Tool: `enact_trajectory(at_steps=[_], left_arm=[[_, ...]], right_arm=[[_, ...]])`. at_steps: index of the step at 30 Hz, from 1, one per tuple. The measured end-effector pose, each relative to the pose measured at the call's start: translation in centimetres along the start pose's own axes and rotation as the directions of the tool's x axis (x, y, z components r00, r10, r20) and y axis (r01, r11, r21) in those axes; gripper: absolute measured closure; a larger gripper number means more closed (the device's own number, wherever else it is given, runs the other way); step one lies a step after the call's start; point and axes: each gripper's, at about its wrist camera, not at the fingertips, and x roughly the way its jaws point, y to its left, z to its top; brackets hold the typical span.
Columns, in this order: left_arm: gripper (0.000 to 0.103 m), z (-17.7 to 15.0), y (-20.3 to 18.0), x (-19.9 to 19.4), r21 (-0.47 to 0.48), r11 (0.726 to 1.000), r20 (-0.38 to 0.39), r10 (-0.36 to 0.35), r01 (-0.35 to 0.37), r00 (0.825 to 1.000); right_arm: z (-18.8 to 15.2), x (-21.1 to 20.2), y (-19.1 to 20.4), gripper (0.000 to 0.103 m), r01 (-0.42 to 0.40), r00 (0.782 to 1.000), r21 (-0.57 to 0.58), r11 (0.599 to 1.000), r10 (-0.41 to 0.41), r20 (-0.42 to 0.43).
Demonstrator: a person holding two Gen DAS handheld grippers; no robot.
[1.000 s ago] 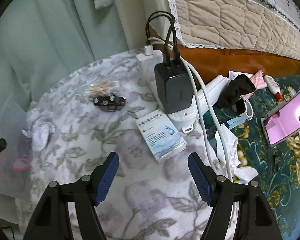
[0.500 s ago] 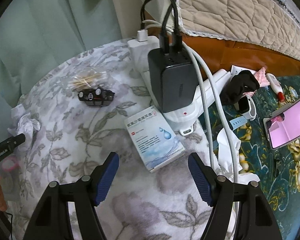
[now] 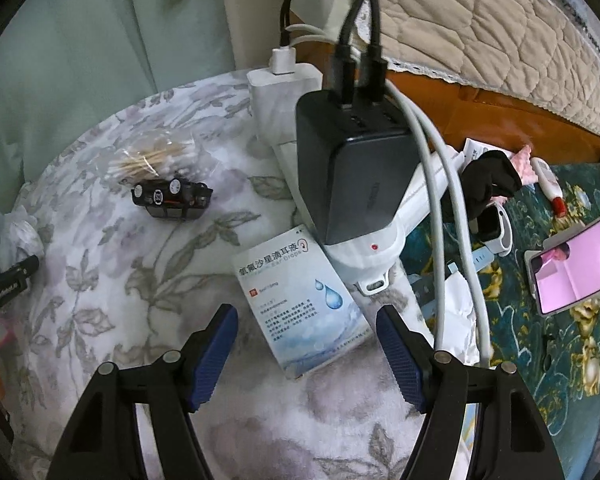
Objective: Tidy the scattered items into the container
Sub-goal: 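Grasp the crumpled white paper with the left tool and lift it, then grasp the white medicine box with the right tool and lift it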
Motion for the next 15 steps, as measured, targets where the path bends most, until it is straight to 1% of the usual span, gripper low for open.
enact_trajectory(at_steps=[1,3,5,7,8,10,11,13,14,15], left_arm=[[0.043,0.1,0.2,0.1,-0.02,1.0,-0.004,-0.017,0.017,1.0],[0.044,0.2,0.4,0.1,-0.043,0.999,-0.003,-0.027,0.027,1.0],[0.047,0.2,0.3,-0.1,-0.044,0.999,0.009,-0.019,0.019,1.0],[0.05,0.0,0.3,-0.4,-0.043,0.999,0.015,-0.027,0.027,1.0],[0.055,0.0,0.2,-0.5,-0.043,0.999,0.016,-0.031,0.032,0.999],[0.055,-0.2,0.1,-0.8,-0.041,0.998,0.019,-0.036,0.037,0.999],[0.055,-0.3,0.0,-0.9,-0.041,0.998,0.021,-0.04,0.04,0.999],[0.055,-0.5,-0.2,-1.1,-0.038,0.998,0.024,-0.045,0.046,0.999],[0.055,-0.6,-0.3,-1.1,-0.036,0.998,0.025,-0.046,0.047,0.999],[0.055,-0.7,-0.4,-1.2,-0.035,0.998,0.026,-0.048,0.048,0.999]], right_arm=[[0.0,0.0,0.1,0.028,-0.004,1.0,-0.004,1.0,0.004,0.001],[0.0,-0.2,0.4,0.028,-0.027,1.0,-0.013,1.0,0.027,0.004],[-0.1,-0.3,0.6,0.028,-0.048,0.999,-0.019,0.999,0.048,0.004],[-0.1,-0.3,0.7,0.028,-0.064,0.998,-0.017,0.998,0.064,0.002],[-0.2,-0.4,0.6,0.029,-0.071,0.997,-0.011,0.997,0.071,0.004],[-0.3,-0.5,0.4,0.034,-0.082,0.997,-0.001,0.997,0.082,0.006],[-0.3,-0.5,0.4,0.039,-0.085,0.996,0.004,0.996,0.085,0.006],[-0.4,-0.2,0.0,0.041,-0.089,0.996,0.024,0.996,0.089,-0.001],[-0.4,-0.1,-0.2,0.044,-0.09,0.996,0.034,0.995,0.09,-0.005],[-0.5,0.0,-0.4,0.049,-0.092,0.996,0.044,0.995,0.092,-0.008]])
